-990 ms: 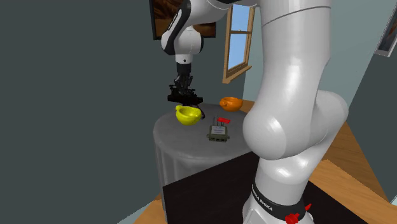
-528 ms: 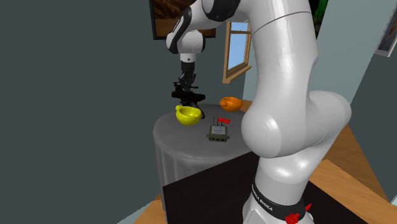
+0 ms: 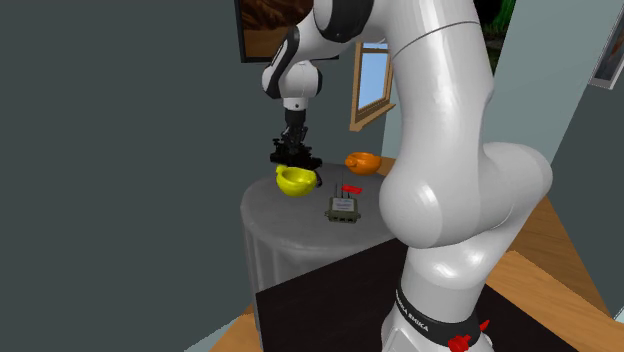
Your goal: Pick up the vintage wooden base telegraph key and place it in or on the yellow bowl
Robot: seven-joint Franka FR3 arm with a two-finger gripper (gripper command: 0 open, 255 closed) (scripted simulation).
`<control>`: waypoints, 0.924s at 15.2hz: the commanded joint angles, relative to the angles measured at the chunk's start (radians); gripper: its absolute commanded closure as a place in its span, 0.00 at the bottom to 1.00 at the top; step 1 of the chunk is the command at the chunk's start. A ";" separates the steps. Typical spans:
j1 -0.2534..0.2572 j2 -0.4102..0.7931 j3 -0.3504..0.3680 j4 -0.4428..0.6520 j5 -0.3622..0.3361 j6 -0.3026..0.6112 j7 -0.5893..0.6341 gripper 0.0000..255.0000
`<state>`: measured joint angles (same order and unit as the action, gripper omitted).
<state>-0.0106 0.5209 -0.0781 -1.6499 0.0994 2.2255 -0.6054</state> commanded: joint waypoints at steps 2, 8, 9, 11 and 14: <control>-0.002 0.019 0.001 -0.012 0.003 0.032 -0.005 1.00; -0.003 0.040 0.003 -0.019 0.006 0.060 -0.007 1.00; -0.003 0.040 0.003 -0.019 0.006 0.060 -0.007 1.00; -0.003 0.040 0.003 -0.019 0.006 0.060 -0.007 1.00; -0.003 0.040 0.003 -0.019 0.006 0.060 -0.007 0.00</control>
<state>-0.0137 0.5612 -0.0750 -1.6688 0.1056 2.2856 -0.6127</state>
